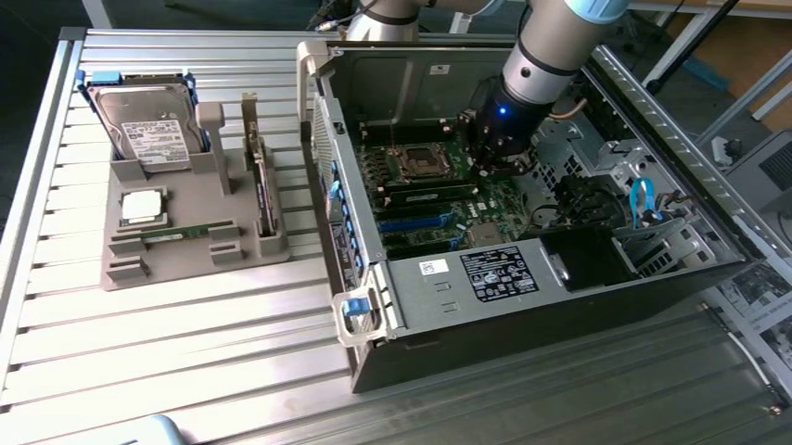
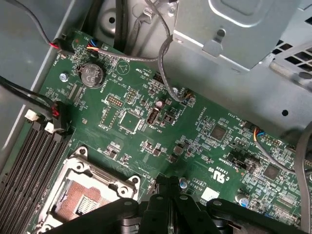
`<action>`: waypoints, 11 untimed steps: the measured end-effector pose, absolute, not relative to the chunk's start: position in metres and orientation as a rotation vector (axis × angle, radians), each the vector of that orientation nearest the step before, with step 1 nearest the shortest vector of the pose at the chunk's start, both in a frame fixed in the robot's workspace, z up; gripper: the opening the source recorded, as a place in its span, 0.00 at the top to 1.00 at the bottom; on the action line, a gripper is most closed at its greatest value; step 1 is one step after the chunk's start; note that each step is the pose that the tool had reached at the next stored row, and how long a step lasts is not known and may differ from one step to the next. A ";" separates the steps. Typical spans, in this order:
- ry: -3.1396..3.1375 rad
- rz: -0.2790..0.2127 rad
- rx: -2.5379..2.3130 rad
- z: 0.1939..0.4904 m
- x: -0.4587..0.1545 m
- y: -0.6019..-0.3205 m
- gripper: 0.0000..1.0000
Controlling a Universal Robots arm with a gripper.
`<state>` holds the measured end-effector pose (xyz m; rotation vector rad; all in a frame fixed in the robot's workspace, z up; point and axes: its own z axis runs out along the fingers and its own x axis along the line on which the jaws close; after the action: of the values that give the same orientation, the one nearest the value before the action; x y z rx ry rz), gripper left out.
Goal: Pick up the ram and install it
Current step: 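Press down the ram until it locks into place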
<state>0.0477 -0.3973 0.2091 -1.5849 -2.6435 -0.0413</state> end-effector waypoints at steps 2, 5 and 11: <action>-2.644 -0.038 -1.585 0.210 0.048 -0.397 0.89; -2.660 -0.036 -1.559 0.210 0.048 -0.397 0.89; -2.667 0.004 -1.564 0.221 0.048 -0.395 0.89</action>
<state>0.0481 -0.3949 0.2212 -1.5645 -2.6667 0.0042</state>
